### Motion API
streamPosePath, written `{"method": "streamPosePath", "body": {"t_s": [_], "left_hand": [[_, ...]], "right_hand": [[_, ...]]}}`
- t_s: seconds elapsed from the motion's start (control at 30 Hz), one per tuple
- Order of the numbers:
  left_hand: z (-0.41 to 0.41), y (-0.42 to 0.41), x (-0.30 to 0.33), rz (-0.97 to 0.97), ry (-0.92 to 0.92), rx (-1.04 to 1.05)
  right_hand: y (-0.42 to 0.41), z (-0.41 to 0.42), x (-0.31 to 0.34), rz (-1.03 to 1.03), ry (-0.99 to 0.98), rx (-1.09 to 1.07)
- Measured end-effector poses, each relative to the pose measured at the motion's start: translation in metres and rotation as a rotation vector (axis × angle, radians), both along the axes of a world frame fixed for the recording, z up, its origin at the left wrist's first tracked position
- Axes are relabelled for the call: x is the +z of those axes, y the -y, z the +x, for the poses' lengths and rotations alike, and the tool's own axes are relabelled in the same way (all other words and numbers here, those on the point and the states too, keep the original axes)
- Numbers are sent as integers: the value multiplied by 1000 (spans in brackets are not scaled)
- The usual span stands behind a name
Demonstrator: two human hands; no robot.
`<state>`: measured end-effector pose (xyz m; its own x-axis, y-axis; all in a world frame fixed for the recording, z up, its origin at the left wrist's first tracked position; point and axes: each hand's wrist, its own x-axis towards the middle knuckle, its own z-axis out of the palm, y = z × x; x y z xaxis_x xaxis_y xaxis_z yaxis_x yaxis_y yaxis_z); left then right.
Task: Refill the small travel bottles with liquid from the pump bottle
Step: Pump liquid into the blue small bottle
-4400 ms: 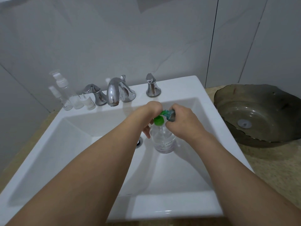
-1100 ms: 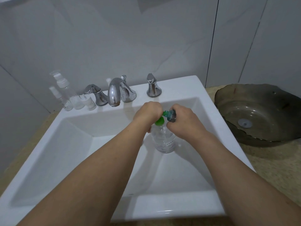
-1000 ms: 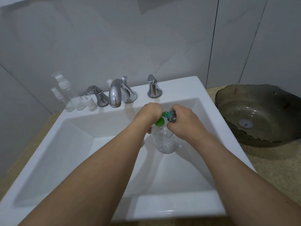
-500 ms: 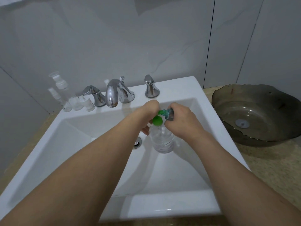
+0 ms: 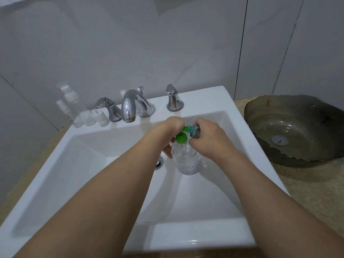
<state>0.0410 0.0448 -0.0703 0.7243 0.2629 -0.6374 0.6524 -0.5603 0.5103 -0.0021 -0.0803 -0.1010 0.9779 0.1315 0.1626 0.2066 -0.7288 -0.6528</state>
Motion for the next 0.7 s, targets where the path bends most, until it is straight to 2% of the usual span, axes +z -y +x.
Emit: {"method": "streamPosePath", "body": {"t_s": [0.7], "left_hand": [[-8, 7, 0, 15, 72, 14]], "right_hand": [[0, 2, -4, -14, -52, -12]]}}
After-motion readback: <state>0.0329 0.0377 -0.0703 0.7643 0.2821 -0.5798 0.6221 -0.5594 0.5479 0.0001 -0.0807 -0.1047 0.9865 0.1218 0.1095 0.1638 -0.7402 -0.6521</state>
